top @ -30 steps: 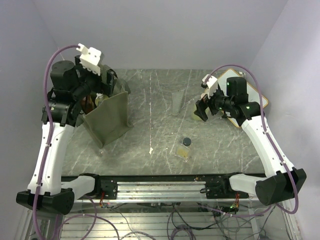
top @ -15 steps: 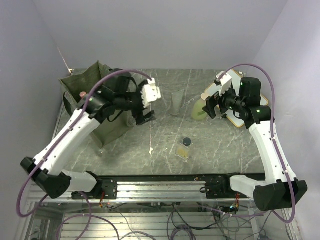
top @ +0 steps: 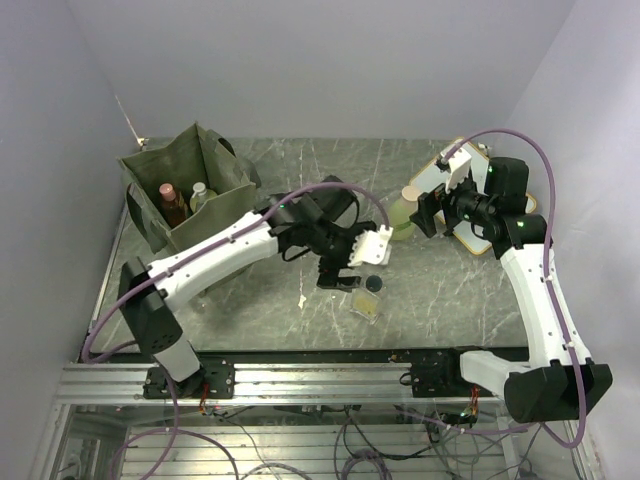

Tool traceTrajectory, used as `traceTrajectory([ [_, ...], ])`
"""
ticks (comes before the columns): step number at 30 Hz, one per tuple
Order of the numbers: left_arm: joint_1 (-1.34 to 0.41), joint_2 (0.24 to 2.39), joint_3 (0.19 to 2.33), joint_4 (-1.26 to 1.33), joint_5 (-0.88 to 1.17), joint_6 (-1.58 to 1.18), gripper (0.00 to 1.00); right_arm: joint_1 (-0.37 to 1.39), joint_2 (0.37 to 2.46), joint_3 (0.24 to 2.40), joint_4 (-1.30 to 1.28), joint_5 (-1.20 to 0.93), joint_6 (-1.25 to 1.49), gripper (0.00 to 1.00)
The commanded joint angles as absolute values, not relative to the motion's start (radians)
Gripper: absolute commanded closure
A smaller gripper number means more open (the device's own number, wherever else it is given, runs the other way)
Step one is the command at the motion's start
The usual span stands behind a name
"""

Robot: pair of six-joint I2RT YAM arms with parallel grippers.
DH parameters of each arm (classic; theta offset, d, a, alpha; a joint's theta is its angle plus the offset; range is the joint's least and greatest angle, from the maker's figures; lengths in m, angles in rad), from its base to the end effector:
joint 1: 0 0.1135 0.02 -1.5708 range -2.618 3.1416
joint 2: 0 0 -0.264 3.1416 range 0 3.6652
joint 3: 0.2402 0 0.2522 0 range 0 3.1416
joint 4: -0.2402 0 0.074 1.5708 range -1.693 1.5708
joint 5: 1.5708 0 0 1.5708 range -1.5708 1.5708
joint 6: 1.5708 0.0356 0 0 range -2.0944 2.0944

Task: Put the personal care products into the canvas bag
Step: Pick up the care product from the center of the board.

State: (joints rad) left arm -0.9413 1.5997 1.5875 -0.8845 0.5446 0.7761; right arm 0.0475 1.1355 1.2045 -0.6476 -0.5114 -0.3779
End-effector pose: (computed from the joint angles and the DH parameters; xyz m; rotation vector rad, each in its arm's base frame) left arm 0.1844 -0.2845 0.3528 1.9842 1.4003 -0.7425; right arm 0.2358 0.0286 0.3722 -0.7218 1.9577 0.3488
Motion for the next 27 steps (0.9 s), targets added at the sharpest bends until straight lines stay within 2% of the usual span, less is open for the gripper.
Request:
traceTrajectory([
  [1,-0.997,1.673,1.645,-0.914,0.581,0.844,0.05,0.033,1.107,1.182,-0.619,-0.533,-0.372,0.0],
  [12,-1.06,1.814,1.688,-0.871,0.535,0.876,0.01,0.028,1.102,1.169,-0.612,-0.555,-0.369,0.0],
  [17,-1.079,1.867,1.708,-0.878,0.533,0.887,0.02,0.026,1.09,1.16,-0.609,-0.559,-0.369,0.0],
  [27,-1.089,1.92,1.738,-0.907,0.544,0.902,0.33,0.019,1.086,1.148,-0.599,-0.567,-0.368,0.0],
])
